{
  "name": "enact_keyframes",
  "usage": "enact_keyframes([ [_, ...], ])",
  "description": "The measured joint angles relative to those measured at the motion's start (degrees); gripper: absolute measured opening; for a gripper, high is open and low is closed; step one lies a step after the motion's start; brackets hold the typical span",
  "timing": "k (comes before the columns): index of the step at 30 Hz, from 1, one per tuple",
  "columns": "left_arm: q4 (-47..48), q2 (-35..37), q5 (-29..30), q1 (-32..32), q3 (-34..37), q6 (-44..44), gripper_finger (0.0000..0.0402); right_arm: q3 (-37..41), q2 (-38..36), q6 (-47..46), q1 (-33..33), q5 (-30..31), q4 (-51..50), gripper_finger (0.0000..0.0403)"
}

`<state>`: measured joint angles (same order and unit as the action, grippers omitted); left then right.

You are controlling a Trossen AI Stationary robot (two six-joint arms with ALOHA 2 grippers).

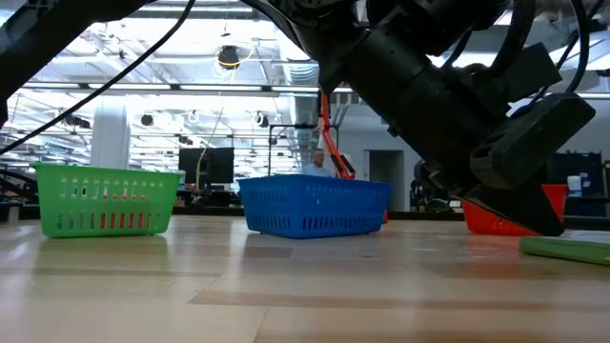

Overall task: Pick and place items into bin
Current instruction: Put the card reader box into the red basket

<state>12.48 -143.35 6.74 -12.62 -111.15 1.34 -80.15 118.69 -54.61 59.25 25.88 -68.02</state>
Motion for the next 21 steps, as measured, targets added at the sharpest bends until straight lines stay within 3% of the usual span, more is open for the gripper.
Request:
enact_keyframes([
  [11,-0.03,-0.02,-0.18,0.00,0.04,0.73,0.0000,-2.89,5.38,-0.99,1.69,0.96,-0.05,0.0119],
  [16,-0.03,-0.02,-0.28,0.20,0.04,0.83,0.0000,-4.62,5.32,-2.39,4.40,6.95,-0.06,0.0113],
  [21,-0.19,-0.02,-0.31,0.16,0.07,0.86,0.0000,-4.59,8.78,-2.39,4.49,8.83,-1.05,0.0107],
])
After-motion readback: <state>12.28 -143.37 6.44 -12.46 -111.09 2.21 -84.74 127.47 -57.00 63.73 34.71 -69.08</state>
